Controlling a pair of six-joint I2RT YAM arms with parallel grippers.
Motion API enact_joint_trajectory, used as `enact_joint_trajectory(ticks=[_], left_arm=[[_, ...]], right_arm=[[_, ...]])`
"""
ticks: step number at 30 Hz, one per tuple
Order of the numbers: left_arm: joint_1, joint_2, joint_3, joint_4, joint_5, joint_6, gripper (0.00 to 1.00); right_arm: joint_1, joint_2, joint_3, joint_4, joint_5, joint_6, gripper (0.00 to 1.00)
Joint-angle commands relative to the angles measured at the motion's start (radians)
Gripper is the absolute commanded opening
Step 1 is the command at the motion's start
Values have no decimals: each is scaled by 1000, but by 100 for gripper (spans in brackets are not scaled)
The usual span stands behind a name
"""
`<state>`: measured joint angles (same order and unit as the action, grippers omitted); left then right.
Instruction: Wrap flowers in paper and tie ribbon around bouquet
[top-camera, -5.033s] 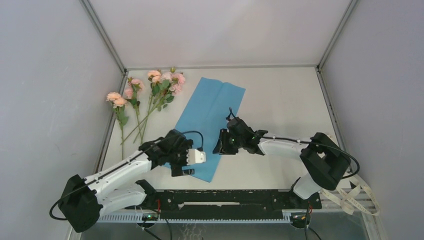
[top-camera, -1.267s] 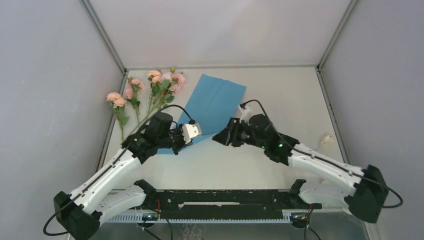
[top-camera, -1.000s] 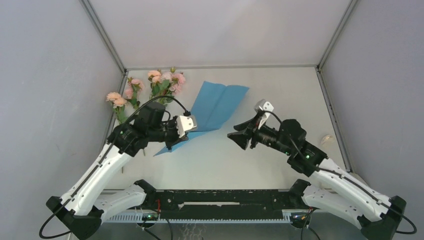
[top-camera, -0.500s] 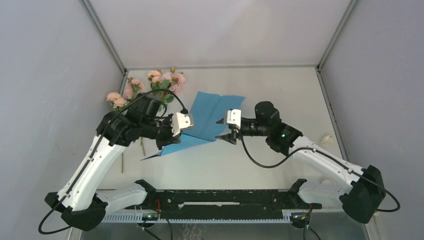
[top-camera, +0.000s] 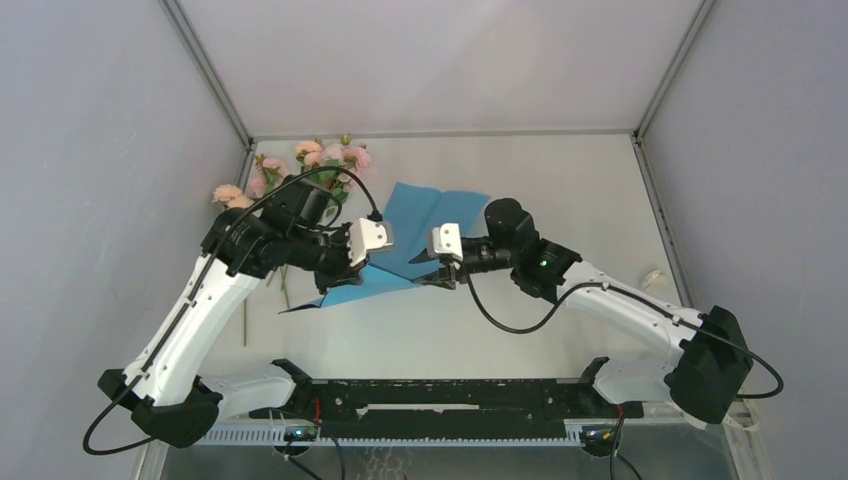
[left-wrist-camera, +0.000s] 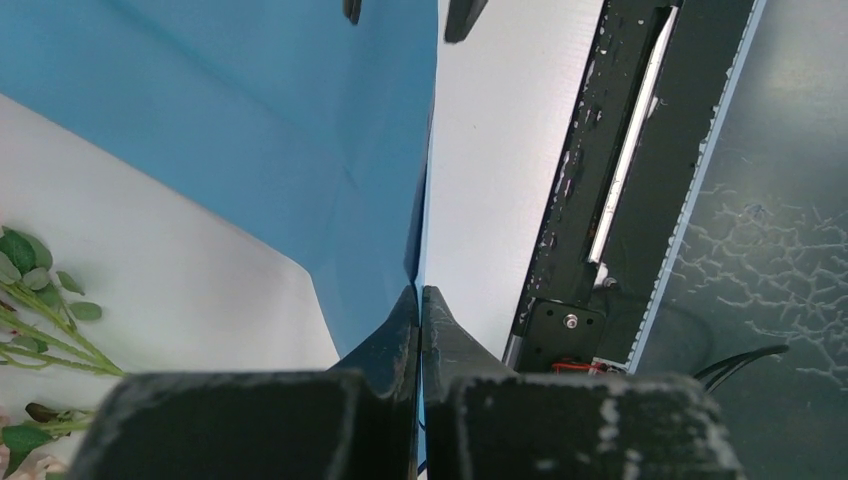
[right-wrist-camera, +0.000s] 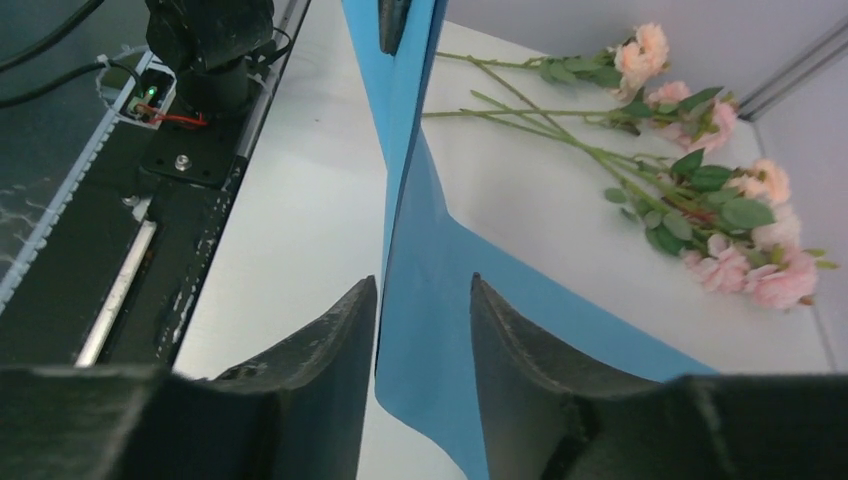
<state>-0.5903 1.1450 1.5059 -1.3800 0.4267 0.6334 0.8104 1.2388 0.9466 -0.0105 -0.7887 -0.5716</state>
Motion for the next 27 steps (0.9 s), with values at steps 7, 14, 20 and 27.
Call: enact_joint_trajectory(ticks=[7,14,20,27], left_arm=[[4,0,48,-8,38,26,0],[6,-9,38,-3,28,25,0],[4,-13,28,1,17,25,0],[6,-10,25,4,23,26,0]], right_arm=[[9,65,91,85,46,117,34],[13,59,92,77,26,140,35],[13,39,91,39,-26,168,40],[20,75,92,54,20,212,37]])
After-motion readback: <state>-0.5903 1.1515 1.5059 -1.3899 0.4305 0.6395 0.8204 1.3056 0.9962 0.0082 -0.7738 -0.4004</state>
